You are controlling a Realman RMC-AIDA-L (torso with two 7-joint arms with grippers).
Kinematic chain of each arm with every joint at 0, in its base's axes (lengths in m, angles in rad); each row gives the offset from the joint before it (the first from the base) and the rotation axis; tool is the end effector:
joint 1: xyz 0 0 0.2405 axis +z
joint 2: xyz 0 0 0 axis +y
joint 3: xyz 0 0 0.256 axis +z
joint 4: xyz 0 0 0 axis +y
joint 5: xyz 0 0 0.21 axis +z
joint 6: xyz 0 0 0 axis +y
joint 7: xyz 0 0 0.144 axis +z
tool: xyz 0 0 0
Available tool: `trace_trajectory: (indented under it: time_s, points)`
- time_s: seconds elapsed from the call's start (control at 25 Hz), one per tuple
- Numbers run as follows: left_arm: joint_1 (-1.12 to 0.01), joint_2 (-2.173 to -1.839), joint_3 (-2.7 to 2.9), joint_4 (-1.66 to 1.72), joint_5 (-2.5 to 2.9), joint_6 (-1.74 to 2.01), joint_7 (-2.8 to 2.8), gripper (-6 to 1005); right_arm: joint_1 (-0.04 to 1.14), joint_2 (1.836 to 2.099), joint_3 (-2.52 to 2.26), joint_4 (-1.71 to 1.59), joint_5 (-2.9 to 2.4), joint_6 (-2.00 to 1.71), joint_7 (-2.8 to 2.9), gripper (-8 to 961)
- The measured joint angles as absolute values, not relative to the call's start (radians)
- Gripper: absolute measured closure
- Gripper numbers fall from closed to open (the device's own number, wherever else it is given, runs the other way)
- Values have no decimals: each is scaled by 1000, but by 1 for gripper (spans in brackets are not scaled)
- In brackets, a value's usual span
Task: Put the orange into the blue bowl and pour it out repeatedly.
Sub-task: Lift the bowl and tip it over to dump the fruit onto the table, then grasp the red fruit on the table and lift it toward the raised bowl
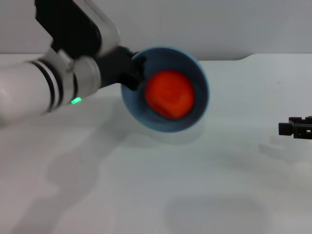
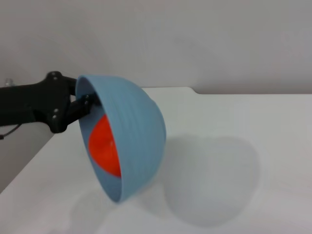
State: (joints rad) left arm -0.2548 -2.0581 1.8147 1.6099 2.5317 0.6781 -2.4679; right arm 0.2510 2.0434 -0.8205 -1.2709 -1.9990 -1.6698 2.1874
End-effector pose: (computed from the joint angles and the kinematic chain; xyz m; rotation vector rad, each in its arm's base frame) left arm -0.1368 0.3484 -0.0218 -2.3396 -0.2799 -0.1239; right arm 0.2757 0.2904 0.0897 -2.4668 1.2651 0.4943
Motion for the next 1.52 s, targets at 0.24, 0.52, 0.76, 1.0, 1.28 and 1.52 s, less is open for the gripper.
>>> trace_trajectory:
  time_s: [0.24, 0.52, 0.76, 1.0, 1.28, 1.52]
  points:
    - [-147, -2059, 2052, 1584, 2589, 283, -2258, 1000, 251, 2041, -810, -1249, -2000, -1674, 2187, 409]
    - [-141, -2067, 2290, 1310, 2683, -341, -2148, 999, 260, 2034, -809, -1235, -2000, -1698, 2199, 408]
    - [-193, -2075, 2366, 1172, 2674, -493, -1982, 1000, 254, 2033, -806, -1235, -2000, -1699, 2200, 408]
    - [-214, -2077, 2374, 1166, 2527, -561, -1963, 1000, 251, 2033, -805, -1230, -2000, -1700, 2200, 408]
    - [-205, -2064, 2077, 1412, 2041, -132, -1975, 999, 277, 2031, -809, -1200, -2000, -1700, 2195, 408]
    - [-317, -2059, 1592, 1359, 1870, 623, -2273, 999, 354, 2030, -817, -1098, -2030, -1698, 2184, 408]
